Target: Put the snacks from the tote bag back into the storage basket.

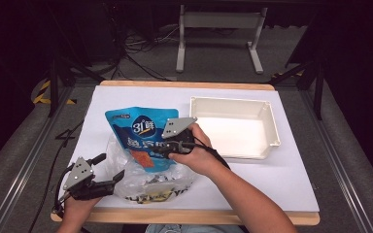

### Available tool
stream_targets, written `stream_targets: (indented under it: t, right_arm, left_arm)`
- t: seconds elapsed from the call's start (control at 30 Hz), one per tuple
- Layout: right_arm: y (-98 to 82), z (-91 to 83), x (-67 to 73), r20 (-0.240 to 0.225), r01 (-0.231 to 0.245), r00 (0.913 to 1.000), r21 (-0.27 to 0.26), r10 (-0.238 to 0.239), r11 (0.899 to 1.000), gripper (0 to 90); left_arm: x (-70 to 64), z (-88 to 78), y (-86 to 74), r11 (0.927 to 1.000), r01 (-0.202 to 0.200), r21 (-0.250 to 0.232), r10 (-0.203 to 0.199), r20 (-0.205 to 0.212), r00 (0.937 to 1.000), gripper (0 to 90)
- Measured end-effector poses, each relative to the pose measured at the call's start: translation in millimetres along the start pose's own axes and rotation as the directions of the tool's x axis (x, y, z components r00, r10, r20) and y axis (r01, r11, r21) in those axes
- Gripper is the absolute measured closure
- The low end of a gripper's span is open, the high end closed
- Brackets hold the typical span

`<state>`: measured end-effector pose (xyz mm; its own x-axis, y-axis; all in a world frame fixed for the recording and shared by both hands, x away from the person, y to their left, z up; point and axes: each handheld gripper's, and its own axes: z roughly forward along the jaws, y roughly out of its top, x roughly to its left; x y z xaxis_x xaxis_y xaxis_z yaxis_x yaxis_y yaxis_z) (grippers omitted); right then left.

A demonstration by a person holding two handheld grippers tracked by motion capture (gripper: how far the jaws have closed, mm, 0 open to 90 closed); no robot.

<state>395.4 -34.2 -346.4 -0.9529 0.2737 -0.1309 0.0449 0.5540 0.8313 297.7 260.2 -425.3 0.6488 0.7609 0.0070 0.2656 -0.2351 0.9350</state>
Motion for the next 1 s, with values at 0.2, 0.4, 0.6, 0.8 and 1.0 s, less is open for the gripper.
stream_targets:
  t: [0.2, 0.4, 0.6, 0.8, 1.0]
  right_arm:
    - [14.5, -11.0, -1.4, 0.004, 0.006, 1.0000, -0.010, -0.006, 1.000, 62.2]
    - [29.1, -22.6, -4.0, 0.009, 0.018, 0.9998, -0.025, -0.018, 1.000, 62.2]
    - [39.2, -31.5, -6.3, 0.008, 0.022, 0.9997, -0.034, -0.022, 0.999, 62.1]
    - [52.6, -38.5, -8.6, 0.001, 0.028, 0.9996, -0.043, -0.028, 0.999, 62.1]
    - [60.7, -43.2, -11.9, 0.000, 0.022, 0.9998, -0.053, -0.022, 0.998, 62.0]
  left_arm:
    - [-0.3, 0.3, 0.0, 1.0000, 0.000, -0.005, 0.000, -0.002, 1.0000, 15.7]
    - [-0.4, 0.5, 0.0, 1.0000, 0.000, -0.005, 0.000, -0.002, 1.0000, 15.7]
    - [-0.3, 1.0, 0.1, 1.0000, 0.000, 0.002, 0.000, 0.004, 1.0000, 15.7]
    - [0.5, 0.5, 0.2, 1.0000, 0.004, -0.001, -0.004, 0.003, 1.0000, 15.7]
    - [0.5, 0.3, 0.2, 1.0000, 0.004, -0.002, -0.004, 0.004, 1.0000, 15.7]
